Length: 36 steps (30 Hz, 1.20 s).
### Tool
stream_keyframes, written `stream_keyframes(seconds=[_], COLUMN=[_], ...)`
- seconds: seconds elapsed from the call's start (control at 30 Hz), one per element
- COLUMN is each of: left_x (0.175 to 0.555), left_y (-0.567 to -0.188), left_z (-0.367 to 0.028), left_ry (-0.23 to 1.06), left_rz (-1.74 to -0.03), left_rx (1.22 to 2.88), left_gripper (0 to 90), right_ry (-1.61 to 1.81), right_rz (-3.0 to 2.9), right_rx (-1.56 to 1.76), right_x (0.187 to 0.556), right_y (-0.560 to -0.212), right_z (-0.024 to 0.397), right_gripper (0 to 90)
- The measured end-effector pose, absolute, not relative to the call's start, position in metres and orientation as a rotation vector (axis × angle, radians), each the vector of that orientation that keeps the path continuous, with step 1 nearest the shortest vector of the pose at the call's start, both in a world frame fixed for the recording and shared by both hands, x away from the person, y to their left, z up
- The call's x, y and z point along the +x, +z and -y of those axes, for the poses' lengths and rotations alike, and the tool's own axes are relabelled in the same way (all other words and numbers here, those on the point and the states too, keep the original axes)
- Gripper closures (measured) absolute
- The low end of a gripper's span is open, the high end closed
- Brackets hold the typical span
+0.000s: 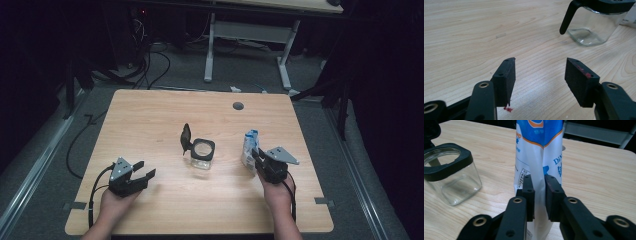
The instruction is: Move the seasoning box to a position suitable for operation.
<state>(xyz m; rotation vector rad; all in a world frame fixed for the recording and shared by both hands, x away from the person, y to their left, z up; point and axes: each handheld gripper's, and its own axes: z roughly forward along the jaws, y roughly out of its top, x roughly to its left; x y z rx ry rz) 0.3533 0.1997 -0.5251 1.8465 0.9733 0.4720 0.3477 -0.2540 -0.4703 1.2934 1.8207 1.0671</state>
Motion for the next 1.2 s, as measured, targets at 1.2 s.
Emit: stream_keyframes(seconds=[1.2], left_x=[0.350], left_y=[-0.525], left_z=[-0.195], left_ry=[0.452], left_rz=[-0.916], left_rx=[1.856], left_gripper=[42.2], right_ry=[1.030], right_rz=[-2.112], right_rx=[1.312], right_x=[0.358], right_y=[-0.438], right_z=[0.261], right_gripper=[86.3])
